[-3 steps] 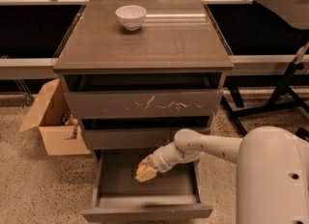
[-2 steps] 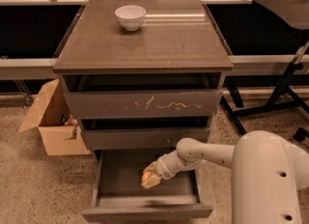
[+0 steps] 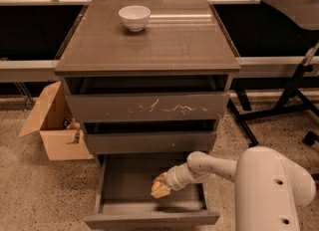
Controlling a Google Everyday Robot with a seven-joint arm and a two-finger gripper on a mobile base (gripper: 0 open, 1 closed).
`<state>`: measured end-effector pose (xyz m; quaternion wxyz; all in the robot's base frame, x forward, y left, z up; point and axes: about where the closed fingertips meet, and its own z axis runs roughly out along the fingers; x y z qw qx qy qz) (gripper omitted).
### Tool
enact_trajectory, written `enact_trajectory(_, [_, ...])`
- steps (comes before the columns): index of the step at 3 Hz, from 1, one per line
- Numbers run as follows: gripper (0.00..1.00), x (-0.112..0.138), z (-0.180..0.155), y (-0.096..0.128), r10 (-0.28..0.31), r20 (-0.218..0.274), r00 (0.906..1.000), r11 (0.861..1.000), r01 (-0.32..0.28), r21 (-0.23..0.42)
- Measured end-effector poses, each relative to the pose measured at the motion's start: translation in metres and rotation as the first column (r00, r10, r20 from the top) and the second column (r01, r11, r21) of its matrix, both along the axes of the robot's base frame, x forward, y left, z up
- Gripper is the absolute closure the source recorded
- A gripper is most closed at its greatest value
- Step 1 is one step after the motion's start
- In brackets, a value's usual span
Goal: Place orange into bottom drawer
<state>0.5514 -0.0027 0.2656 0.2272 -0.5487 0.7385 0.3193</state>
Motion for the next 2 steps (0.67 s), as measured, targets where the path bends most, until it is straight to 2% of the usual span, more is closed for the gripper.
enact_trajectory(2, [0.36, 0.016, -0.055, -0.019, -0.06, -0.038, 0.9975, 0.997, 0.062, 0.047])
